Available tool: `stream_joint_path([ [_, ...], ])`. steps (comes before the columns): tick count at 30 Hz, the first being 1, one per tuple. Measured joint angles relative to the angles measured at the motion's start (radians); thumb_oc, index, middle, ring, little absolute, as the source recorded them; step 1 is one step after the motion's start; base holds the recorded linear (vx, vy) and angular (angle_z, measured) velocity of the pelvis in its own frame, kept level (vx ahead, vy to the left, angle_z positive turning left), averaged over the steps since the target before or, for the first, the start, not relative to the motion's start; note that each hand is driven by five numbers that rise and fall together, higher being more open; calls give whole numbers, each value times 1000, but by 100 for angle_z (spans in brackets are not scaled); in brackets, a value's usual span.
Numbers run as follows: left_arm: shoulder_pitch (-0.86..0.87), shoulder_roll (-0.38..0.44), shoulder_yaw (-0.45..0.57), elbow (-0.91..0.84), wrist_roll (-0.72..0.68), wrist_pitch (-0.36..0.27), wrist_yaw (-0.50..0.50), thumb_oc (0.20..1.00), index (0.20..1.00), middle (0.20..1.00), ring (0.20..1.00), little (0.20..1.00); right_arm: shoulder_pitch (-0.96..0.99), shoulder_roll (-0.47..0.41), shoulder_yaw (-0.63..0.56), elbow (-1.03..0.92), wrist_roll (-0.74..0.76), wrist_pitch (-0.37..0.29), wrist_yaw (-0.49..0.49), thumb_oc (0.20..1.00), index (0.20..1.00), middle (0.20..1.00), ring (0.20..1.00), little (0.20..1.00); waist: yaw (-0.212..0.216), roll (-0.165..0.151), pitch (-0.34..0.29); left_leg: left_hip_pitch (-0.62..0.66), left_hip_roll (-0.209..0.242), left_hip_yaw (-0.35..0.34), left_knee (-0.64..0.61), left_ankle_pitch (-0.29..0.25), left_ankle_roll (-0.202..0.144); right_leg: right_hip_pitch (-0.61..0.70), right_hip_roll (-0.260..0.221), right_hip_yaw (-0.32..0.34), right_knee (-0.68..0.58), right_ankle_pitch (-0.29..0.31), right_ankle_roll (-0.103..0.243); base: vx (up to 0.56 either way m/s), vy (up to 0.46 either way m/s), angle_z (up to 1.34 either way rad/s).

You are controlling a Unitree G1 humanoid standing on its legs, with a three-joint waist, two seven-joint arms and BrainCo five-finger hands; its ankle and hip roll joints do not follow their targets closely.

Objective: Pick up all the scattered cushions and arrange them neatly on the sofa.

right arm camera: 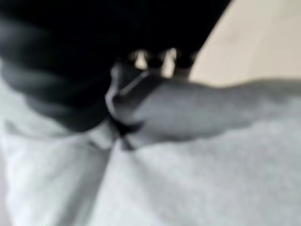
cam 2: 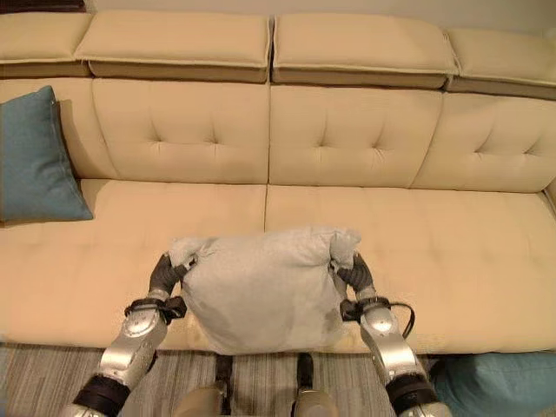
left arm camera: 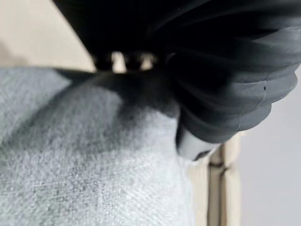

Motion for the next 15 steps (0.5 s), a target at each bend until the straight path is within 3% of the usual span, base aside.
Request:
stream_joint_path([
  [4, -320, 111, -34, 24, -2, -4, 99, 200, 200, 200, 200, 200, -312, -101, 36, 15, 23, 0, -76, 200, 200, 200, 200, 200, 5, 17, 18, -118, -1, -7, -1, 37, -1, -115, -1, -1, 1, 36, 3, -69, 11, 3],
  [10, -544, 160, -82, 66, -5, -48, 186, 200, 200, 200, 200, 200, -484, -148, 58, 64, 65, -8, -154, 200, 200, 200, 200, 200, 8, 24, 37, -138, -10, -20, 0, 40, 0, -130, -4, -6, 1, 37, 1, -8, 9, 6],
  [15, -869, 209, -183, 267, -21, -70, 245, 200, 200, 200, 200, 200, -755, -181, 107, 211, 101, -20, -231, 200, 200, 200, 200, 200, 4, 26, 72, -194, -11, -22, 4, 43, 0, -185, -3, -6, 1, 39, 0, 0, 0, 0],
])
